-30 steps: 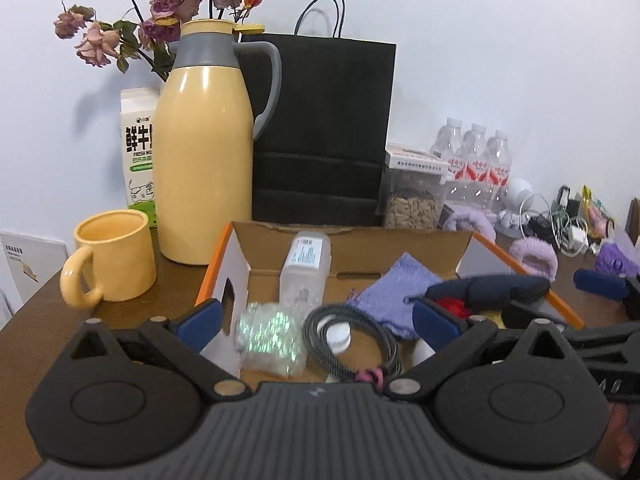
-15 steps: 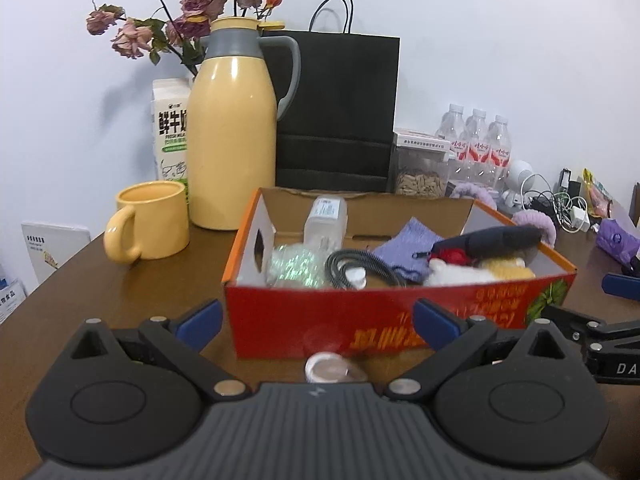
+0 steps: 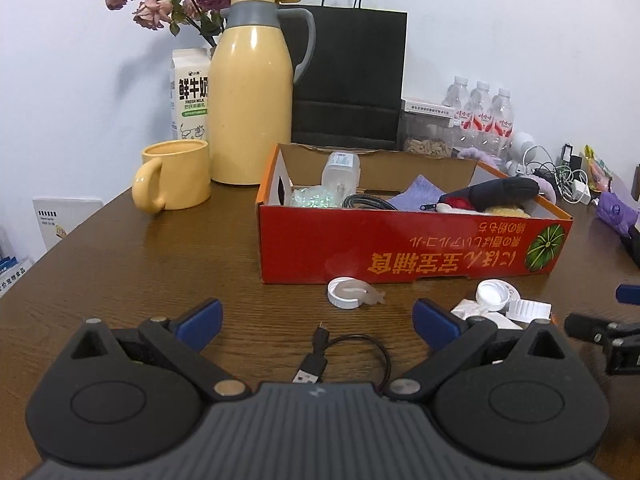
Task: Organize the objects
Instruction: 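Move both grippers back toward the USB cable and orange item, then grasp the orange dried item with the right gripper while the left grasps the USB cable, then drop the orange item into the box with the right gripper while the left drops the USB cable, then move both grippers back toward the white caps and cloth on the table, then grasp a white cap with the right gripper while the left grasps a white cap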
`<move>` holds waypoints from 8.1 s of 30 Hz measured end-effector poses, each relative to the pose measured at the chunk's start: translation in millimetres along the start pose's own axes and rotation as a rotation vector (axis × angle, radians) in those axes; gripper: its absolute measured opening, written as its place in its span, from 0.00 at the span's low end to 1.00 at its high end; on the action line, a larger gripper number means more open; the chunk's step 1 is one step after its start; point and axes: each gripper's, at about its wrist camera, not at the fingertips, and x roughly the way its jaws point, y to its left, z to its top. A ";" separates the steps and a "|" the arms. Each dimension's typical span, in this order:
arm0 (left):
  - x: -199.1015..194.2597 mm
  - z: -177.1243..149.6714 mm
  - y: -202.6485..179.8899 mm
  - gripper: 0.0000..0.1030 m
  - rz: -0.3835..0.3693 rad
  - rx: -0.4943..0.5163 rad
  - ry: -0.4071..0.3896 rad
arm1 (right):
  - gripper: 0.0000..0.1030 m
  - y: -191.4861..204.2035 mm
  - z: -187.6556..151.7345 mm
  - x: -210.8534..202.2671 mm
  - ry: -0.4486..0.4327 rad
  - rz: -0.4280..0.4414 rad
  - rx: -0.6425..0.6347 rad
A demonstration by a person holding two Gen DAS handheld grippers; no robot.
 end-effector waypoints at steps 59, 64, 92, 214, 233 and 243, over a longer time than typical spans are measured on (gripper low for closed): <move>25.6 -3.7 9.1 0.65 0.087 -0.006 0.172 | 0.11 9.1 7.0 -17.5 -0.193 0.074 0.016; 21.0 -5.2 5.0 0.15 0.055 0.018 0.150 | 0.11 8.3 7.2 -18.7 -0.198 0.081 0.015; -10.6 6.6 -4.2 0.09 0.000 0.014 -0.041 | 0.11 9.9 9.1 -23.9 -0.238 0.083 0.002; -64.9 -0.1 7.7 1.00 0.071 -0.028 -0.088 | 1.00 29.4 -4.2 -72.6 -0.189 0.046 -0.026; -37.5 1.9 11.1 1.00 0.084 -0.032 -0.012 | 0.51 23.5 32.4 41.7 0.117 0.178 0.135; -10.1 15.8 -1.3 1.00 0.087 0.022 0.018 | 0.38 16.5 33.9 19.7 -0.027 0.223 0.166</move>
